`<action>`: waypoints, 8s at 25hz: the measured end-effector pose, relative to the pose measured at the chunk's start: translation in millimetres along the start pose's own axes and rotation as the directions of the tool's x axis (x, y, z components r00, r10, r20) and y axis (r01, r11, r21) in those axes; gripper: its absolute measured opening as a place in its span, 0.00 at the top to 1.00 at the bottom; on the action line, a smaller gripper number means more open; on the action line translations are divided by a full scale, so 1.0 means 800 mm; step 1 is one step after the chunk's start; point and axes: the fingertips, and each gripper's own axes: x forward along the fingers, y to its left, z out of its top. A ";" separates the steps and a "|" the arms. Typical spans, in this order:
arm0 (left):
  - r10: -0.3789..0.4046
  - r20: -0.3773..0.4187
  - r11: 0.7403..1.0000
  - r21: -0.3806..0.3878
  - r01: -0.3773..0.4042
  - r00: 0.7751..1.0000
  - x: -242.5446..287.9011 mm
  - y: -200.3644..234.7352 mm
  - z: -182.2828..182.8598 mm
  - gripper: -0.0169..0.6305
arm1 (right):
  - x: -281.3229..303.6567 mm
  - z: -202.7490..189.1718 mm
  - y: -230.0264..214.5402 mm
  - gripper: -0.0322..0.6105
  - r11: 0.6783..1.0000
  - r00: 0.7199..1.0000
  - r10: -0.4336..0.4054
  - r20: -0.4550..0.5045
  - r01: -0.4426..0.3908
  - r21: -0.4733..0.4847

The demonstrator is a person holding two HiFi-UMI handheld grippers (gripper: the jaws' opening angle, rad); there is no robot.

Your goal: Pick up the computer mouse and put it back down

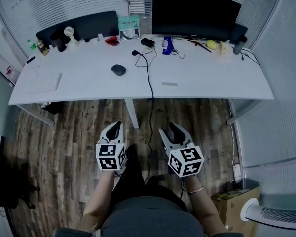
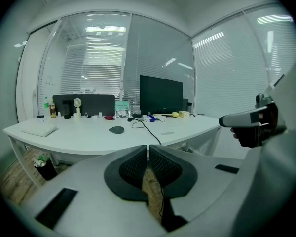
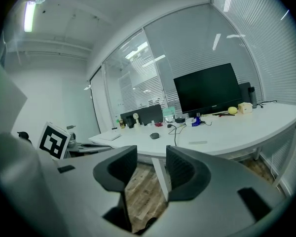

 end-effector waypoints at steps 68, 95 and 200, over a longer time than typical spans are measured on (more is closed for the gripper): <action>0.238 -0.101 0.932 -0.257 -0.257 0.966 0.230 0.366 0.036 0.92 | 0.613 0.024 0.005 0.45 0.920 0.887 0.129 -0.443 -0.275 -0.281; 0.320 -0.159 0.887 -0.297 -0.354 0.934 0.225 0.370 0.016 0.92 | 0.639 -0.025 -0.007 0.49 0.893 0.820 0.094 -0.564 -0.320 -0.316; -0.306 -0.238 0.948 0.012 0.318 0.922 0.474 0.009 0.084 0.92 | 0.293 -0.007 -0.459 0.49 0.847 0.759 -0.497 -0.419 0.529 -0.047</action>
